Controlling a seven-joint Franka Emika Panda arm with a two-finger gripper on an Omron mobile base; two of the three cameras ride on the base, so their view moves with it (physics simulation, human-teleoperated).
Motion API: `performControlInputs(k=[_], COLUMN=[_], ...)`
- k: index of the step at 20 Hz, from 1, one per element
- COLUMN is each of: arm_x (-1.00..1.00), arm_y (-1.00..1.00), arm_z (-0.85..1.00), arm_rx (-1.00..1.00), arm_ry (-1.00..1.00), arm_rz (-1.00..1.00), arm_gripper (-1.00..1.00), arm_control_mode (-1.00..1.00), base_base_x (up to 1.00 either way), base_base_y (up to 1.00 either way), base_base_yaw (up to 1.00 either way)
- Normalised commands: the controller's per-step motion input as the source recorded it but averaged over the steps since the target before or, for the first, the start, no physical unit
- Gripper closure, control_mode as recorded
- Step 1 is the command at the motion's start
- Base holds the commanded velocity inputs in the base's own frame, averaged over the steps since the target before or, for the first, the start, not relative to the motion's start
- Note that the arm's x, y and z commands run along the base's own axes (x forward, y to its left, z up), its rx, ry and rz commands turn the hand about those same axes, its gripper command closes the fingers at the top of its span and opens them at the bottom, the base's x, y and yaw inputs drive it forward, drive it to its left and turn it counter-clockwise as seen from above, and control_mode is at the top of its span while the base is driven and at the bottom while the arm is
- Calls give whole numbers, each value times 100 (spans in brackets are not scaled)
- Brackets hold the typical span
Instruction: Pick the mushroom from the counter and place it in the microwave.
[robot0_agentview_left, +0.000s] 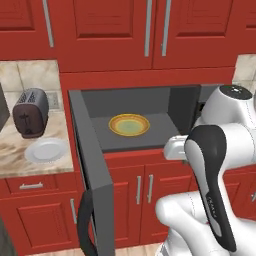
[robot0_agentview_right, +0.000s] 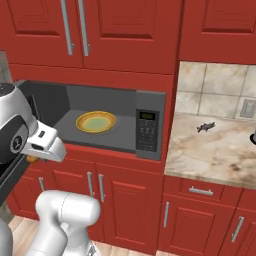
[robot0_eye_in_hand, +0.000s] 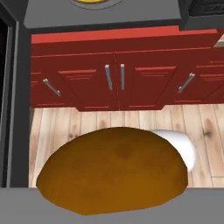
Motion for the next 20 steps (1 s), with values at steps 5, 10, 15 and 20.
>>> performControlInputs(k=[5,10,15,20], arm_x=[0,0,0,7], arm_y=[0,0,0,0], arm_z=[0,0,0,0], arm_rx=[0,0,0,0], arm_ry=[0,0,0,-1], arm_rz=[0,0,0,1], arm_gripper=[100,100,100,100], arm_control_mode=[100,100,100,-100], base_base_x=[57,-16,-26,0], base_base_y=[0,-3,-1,0], base_base_yaw=[0,7,6,0])
